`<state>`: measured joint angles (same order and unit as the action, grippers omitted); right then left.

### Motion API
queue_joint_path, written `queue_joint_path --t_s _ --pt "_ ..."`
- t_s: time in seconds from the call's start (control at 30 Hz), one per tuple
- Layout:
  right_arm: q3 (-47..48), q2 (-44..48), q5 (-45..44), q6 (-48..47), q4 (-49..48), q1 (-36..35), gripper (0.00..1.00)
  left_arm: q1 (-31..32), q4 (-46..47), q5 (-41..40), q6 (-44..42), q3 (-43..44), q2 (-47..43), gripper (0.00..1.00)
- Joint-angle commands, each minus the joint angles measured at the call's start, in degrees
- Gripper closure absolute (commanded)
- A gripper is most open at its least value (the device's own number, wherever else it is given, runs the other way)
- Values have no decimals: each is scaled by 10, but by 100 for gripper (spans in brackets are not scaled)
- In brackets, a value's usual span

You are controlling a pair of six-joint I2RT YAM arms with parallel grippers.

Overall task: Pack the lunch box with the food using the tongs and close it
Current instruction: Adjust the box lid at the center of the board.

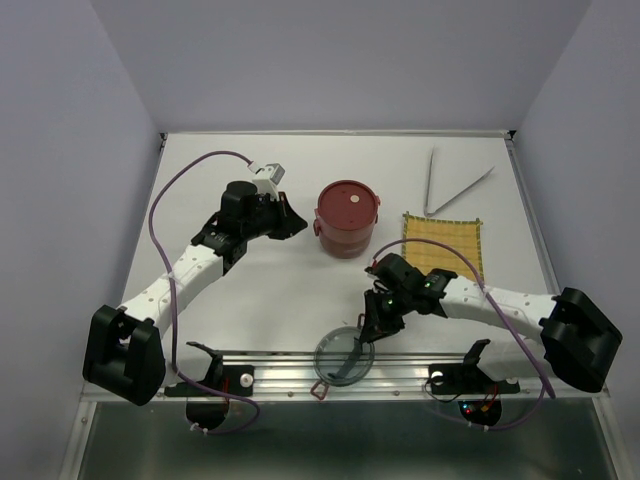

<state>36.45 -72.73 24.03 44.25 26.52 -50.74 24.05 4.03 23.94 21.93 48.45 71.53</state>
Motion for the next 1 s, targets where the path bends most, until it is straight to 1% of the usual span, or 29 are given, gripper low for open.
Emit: queue_joint_path --t_s 0.0,0.07,0.13,0.17,0.23,0.27,0.3,0.33,0.37,0.4,0.43,0.47,0.5,0.57,0.6,0.7,0.73,0.77,0.8,0.83,0.87,0.9,0.97 --pt "10 20 -9 13 -19 -5 92 3 23 3 -9 1 -9 100" --pt "17 24 -20 13 -17 -5 99 4 19 2 -11 2 -10 100" --pt "38 33 -31 5 -1 -5 99 3 12 -3 -15 7 -15 100" --pt "51 36 -54 0 11 -5 99 3 8 -6 -15 9 -16 100" --pt "108 38 -91 -26 74 -5 99 3 -1 -16 -19 17 -20 100" --pt "132 41 -129 -34 122 -5 99 1 -8 -21 -19 21 -25 100" --pt "156 42 -147 -43 143 -5 99 0 -10 -23 -20 24 -28 100" --pt "205 44 -169 -57 163 -5 99 -2 -10 -30 -20 27 -30 100" --pt "232 44 -212 -63 187 -5 99 -3 -15 -34 -20 30 -34 100" --pt "261 43 -235 -69 233 -5 99 -5 -17 -36 -21 32 -37 100" --pt "322 41 -272 -78 255 -5 99 -9 -21 -47 -20 40 -38 100" --pt "352 38 -332 -79 293 -5 99 -11 -27 -50 -16 46 -44 100" --pt "382 36 -365 -81 311 -5 99 -15 -30 -54 -14 46 -47 100" --pt "451 35 -409 -87 324 -5 99 -24 -30 -55 -6 53 -62 100" --pt "466 36 -445 -89 325 -5 99 -27 -27 -54 6 54 -69 100" --pt "494 36 -478 -106 295 -5 99 -39 -17 -47 31 60 -99 100" --pt "497 32 -480 -113 288 -5 99 -43 -17 -41 34 68 -104 91" --pt "498 29 -485 -116 281 -5 99 -48 -23 -39 35 74 -113 80" --pt "499 27 -492 -120 270 -5 99 -57 -26 -36 36 79 -118 67" --pt "498 24 -493 -127 264 -5 99 -62 -30 -29 34 87 -120 48" --pt "498 21 -498 -130 260 -5 99 -66 -28 2 32 89 -125 40" --pt "496 20 -499 -132 249 -5 99 -79 -26 21 32 89 -126 26" --pt "498 15 -500 -140 243 -5 99 -92 0 96 43 81 -129 20"
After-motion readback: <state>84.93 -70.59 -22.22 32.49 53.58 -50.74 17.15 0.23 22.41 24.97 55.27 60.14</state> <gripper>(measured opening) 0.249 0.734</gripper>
